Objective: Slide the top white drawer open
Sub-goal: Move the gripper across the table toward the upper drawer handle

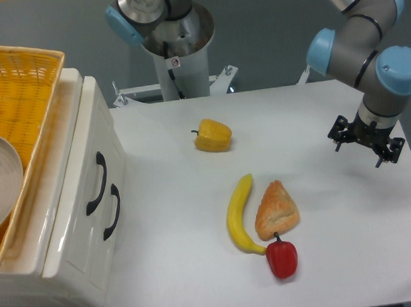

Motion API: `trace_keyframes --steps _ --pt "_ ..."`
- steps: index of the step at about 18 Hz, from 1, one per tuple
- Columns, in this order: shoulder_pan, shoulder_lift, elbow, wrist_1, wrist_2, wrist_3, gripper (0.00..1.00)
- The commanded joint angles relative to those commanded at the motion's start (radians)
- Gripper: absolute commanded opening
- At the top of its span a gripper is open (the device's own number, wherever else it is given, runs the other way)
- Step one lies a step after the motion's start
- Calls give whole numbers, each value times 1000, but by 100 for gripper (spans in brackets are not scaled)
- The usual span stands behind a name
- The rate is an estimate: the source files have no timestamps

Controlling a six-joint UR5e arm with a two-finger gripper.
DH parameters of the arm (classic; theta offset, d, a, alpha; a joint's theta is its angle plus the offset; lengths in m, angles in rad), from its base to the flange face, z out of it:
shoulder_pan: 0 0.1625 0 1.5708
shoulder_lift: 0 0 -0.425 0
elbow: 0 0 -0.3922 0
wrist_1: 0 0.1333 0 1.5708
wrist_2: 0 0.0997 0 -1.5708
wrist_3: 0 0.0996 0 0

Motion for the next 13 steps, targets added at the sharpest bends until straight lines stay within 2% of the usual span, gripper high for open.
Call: trace_keyframes --steps 4,9,13 --pt "-92 35 -3 -17 9 -233 100" --pt "-164 116 -12 -152 -29 -356 100" --pt "-224 166 -17 -210 -130 -490 100"
